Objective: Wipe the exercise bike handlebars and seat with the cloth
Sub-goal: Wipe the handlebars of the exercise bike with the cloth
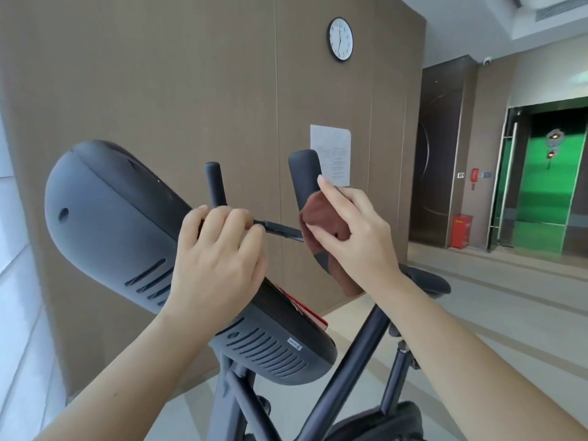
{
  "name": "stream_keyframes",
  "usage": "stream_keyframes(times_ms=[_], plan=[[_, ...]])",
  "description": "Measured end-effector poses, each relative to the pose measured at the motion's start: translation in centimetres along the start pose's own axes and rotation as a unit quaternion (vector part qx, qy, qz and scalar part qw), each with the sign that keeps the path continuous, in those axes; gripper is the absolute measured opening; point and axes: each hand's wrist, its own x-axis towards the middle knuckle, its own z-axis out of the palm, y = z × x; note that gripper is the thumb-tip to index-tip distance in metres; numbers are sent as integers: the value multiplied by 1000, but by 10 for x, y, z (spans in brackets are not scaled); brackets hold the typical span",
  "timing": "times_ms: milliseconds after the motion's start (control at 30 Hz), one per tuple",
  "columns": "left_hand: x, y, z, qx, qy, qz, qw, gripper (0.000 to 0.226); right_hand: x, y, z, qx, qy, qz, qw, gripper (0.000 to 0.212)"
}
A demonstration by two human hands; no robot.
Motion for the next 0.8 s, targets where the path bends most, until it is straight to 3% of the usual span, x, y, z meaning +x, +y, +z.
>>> stream_keyframes(times_ms=[133, 333, 533, 800], plan=[[30, 9, 2, -65, 33, 3, 997, 18, -4, 10, 0, 45, -25, 18, 998, 53], [31, 27, 20, -160, -100, -2, 982, 40, -46, 65, -38, 10, -169, -2, 986, 48], [23, 46, 27, -224, -110, -80, 965, 56, -14, 64, -28, 140, -237, 44, 960, 40], [19, 77, 31, -150, -101, -145, 973, 69, -20, 126, -57, 154, -350, 41, 923, 40]])
